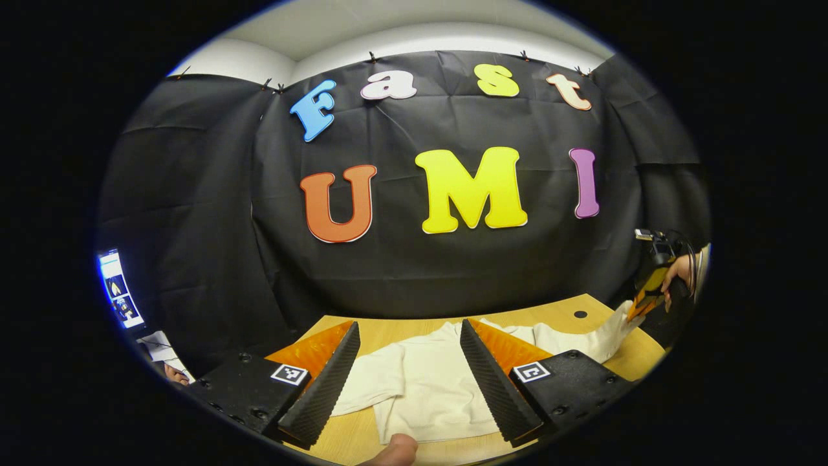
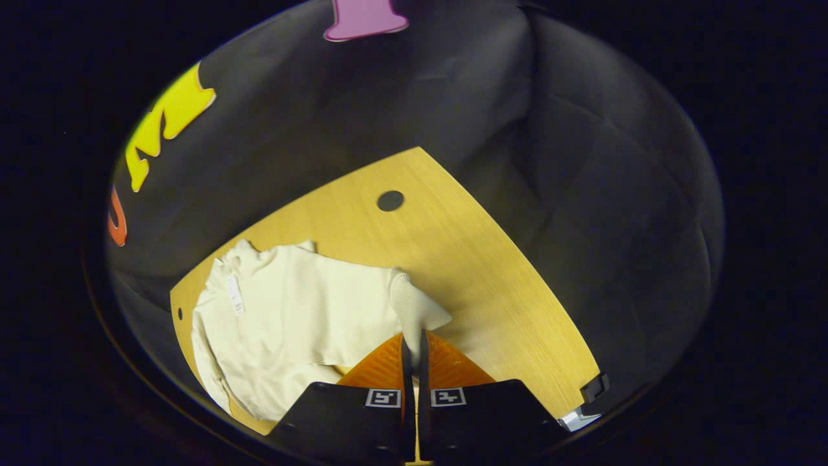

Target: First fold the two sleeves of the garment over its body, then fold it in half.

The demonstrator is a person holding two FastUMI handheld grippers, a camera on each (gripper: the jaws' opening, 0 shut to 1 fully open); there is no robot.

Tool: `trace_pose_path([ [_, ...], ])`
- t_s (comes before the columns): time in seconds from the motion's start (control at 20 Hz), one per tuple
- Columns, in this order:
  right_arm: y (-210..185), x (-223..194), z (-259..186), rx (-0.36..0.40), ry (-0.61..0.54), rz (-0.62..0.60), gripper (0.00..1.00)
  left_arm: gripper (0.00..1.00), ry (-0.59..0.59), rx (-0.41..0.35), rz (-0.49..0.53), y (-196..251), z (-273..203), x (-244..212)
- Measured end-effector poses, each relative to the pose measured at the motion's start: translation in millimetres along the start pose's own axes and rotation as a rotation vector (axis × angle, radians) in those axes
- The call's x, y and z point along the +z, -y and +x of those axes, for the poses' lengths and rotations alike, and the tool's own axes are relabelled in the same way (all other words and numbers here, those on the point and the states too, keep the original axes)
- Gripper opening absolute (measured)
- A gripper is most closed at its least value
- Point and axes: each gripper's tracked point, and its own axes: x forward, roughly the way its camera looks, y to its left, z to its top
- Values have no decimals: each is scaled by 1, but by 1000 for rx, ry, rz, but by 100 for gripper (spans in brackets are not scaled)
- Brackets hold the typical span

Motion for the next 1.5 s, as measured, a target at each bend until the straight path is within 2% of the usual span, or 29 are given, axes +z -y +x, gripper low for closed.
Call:
trace_pose_path([
  [0.15, -75, 22, -20, 66, 69, -98, 2, 99, -5, 6, -24, -18, 1, -6],
  [0.3, -151, 22, -34, 126, 111, -223, 2, 99, -11, 16, -37, -34, 2, -9],
  [0.35, -182, 17, -38, 156, 111, -261, 2, 99, -10, 20, -41, -40, 2, -10],
  [0.65, -310, -32, -47, 285, 68, -392, 2, 99, -28, 74, -41, -79, -2, -23],
  [0.95, -387, -97, -27, 325, -23, -497, 2, 99, -62, 127, -53, -110, -7, -40],
  [1.2, -439, -156, 8, 337, -101, -571, 2, 99, -74, 127, -32, -123, -13, -49],
  [1.5, -485, -217, 60, 293, -163, -682, 2, 99, -72, 135, -34, -139, -16, -59],
])
